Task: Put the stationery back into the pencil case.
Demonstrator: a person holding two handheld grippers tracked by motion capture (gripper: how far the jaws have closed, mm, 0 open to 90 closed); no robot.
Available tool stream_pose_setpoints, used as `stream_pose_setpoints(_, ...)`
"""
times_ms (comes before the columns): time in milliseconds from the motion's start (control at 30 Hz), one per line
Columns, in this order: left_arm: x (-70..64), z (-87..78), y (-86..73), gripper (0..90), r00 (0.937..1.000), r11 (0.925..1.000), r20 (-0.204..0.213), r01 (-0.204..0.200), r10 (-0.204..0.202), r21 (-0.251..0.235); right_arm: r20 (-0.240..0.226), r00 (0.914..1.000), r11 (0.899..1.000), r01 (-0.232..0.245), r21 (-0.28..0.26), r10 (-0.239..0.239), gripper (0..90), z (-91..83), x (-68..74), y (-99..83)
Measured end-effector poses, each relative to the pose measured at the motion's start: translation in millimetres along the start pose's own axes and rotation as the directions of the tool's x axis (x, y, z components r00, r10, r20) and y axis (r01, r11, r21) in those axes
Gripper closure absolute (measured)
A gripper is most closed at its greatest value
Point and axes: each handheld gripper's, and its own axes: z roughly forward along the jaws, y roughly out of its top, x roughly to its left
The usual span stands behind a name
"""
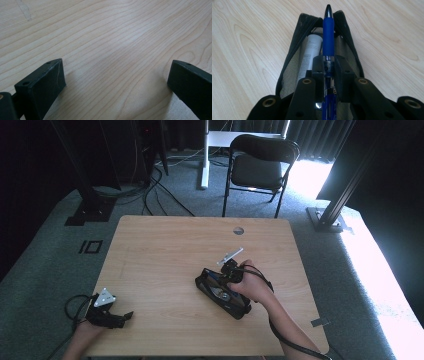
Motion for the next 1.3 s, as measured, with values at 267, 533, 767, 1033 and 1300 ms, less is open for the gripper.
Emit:
stream_pose_setpoints(267,0.0,0.0,0.0,1.5,1.0,1.0,0.0,0.0,0.0,0.0,0.018,0.9998,0.999,0.006,0.051,-0.007,79.3,16.5,7.2,-1.7)
stream_pose_setpoints(533,0.0,0.0,0.0,1.6,1.0,1.0,0.0,0.0,0.0,0.0,0.047,0.9986,0.994,0.018,0.11,-0.024,79.3,31.0,15.0,-0.2)
stream_pose_setpoints(767,0.0,0.0,0.0,1.6,1.0,1.0,0.0,0.0,0.0,0.0,0.043,0.9989,0.99,0.014,0.139,-0.02,79.2,39.3,16.9,0.2)
stream_pose_setpoints(1033,0.0,0.0,0.0,1.6,1.0,1.0,0.0,-0.001,0.001,0.0,0.049,0.9987,0.989,0.007,0.148,-0.014,77.7,42.8,13.0,-2.2)
stream_pose_setpoints(1300,0.0,0.0,0.0,1.5,1.0,1.0,0.0,0.0,0.0,0.0,0.025,0.9996,0.996,0.009,0.086,-0.012,74.6,27.9,10.4,0.0)
